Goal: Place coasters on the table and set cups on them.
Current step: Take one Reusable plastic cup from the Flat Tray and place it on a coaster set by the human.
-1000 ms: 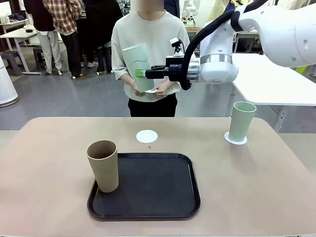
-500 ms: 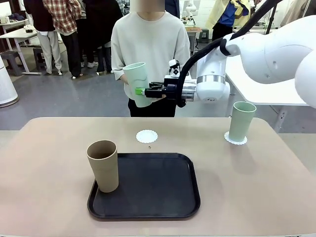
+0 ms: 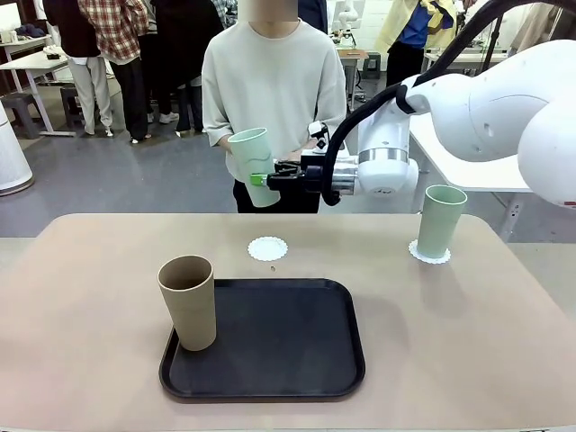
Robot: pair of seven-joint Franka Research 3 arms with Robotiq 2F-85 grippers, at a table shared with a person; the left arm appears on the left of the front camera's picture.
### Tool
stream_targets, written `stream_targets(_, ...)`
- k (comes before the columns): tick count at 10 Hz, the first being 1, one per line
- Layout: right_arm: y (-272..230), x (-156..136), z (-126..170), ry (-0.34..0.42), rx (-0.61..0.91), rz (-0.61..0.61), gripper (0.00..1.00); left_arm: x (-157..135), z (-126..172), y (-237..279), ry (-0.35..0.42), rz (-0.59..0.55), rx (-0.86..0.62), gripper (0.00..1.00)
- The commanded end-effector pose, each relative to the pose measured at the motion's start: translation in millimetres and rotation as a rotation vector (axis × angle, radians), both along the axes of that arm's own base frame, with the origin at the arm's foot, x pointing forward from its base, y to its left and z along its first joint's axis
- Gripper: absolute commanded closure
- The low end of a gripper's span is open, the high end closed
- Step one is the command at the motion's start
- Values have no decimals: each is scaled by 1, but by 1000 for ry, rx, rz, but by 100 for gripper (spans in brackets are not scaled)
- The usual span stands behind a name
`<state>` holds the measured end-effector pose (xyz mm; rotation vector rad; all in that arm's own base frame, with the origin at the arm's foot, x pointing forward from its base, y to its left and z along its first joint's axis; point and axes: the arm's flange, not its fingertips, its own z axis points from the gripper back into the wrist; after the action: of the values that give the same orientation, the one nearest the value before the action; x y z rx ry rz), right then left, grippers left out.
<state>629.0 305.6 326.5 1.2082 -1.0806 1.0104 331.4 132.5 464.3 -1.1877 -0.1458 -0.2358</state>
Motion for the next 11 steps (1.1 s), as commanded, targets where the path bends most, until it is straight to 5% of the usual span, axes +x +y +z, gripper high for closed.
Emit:
stream_targets(1,3,10,-9,4,15,23,15,-2,2,1,-8,-1,-12,0)
stream_targets(8,-8,17,-56,63,8,42,15,-2,2,1,-8,-1,-12,0)
stream_targets(11,-3,5,-47,22,-104,40,15,-2,2,1,-8,-1,-12,0)
